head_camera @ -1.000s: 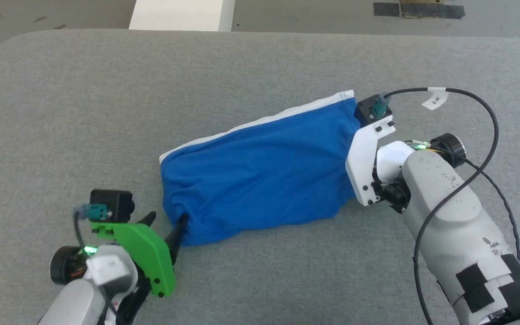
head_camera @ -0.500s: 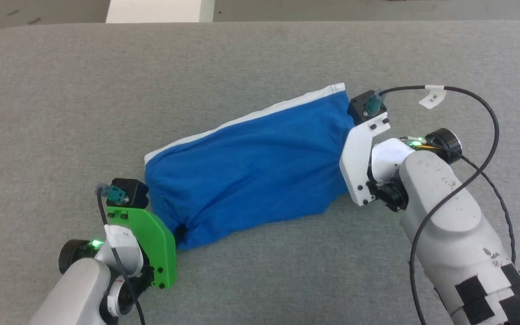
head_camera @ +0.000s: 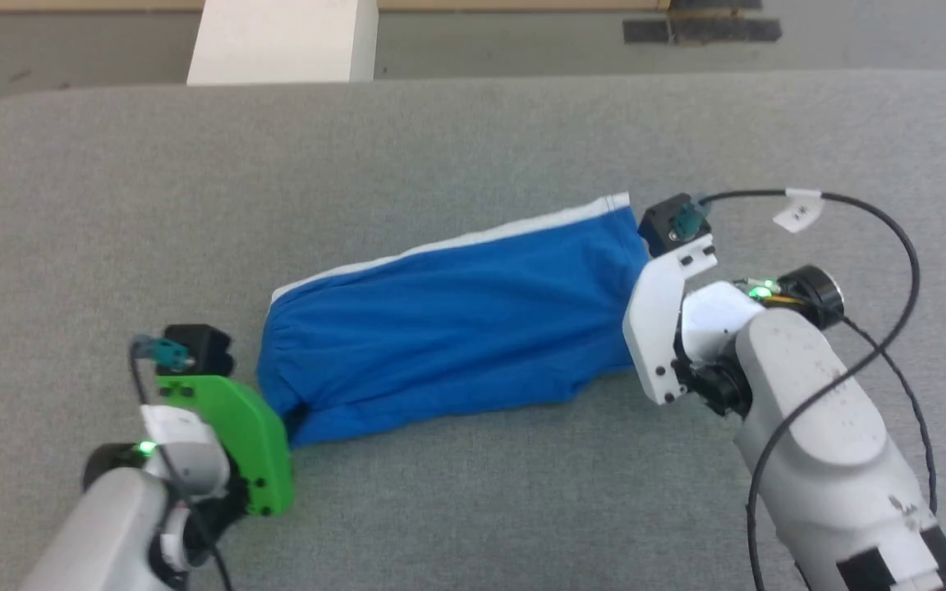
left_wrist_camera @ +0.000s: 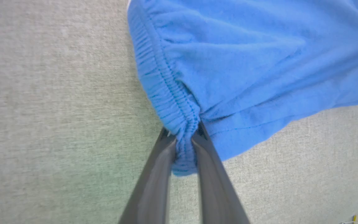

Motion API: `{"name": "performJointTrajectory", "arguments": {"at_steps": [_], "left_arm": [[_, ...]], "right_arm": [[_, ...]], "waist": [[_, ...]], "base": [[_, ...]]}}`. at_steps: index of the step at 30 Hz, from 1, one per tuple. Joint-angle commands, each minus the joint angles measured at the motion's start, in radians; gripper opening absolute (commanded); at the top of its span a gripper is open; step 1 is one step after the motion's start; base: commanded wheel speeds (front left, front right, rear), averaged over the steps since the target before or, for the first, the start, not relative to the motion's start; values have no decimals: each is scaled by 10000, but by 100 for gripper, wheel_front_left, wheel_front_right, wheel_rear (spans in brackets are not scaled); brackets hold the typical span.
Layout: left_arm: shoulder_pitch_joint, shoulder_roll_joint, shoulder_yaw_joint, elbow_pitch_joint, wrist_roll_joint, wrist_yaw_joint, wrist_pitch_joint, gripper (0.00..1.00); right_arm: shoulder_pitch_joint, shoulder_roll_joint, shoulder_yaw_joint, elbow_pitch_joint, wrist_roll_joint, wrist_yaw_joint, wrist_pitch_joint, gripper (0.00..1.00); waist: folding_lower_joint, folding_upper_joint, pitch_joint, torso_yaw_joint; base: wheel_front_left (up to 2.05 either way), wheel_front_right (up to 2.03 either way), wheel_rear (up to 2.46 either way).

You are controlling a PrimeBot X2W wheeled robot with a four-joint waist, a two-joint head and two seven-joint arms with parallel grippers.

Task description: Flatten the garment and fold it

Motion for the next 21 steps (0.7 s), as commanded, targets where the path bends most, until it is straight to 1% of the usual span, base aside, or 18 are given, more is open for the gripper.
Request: {"name": "performJointTrajectory", "arguments": {"at_steps": [1,6,12,13,17,21], "left_arm": [[105,225,142,-46,-103,-19,16,0],[518,478,332,-347,-313,121,216,0],[1212,565,79,-596,-501,175,663,0],[1486,562,-8,-643,-560,242,776,0],[1712,585,-47,-547,-582,341,830,0],[1888,539,-64,-444,-699,400,893,0]], "right_arm": [[335,-39,-89,-262,141,-19,113,0],[1460,-39,-483,-1500,249,-19,478,0],[3394,-39,-1172,-3448,449,-19,720,0],[4431,-39,-1408,-4260,668,-19,782,0],[5496,-39,-1533,-4897,1027,-19,791,0],[5989,-39,-1608,-5069,1299,-19,611,0]], "waist": [[0,0,-359,-182],[0,0,-762,-405],[0,0,-962,-510],[0,0,-1045,-516],[0,0,-1115,-540],[0,0,-1126,-580]], "base": [[0,0,0],[0,0,0],[0,0,0],[0,0,0],[0,0,0],[0,0,0]]}}
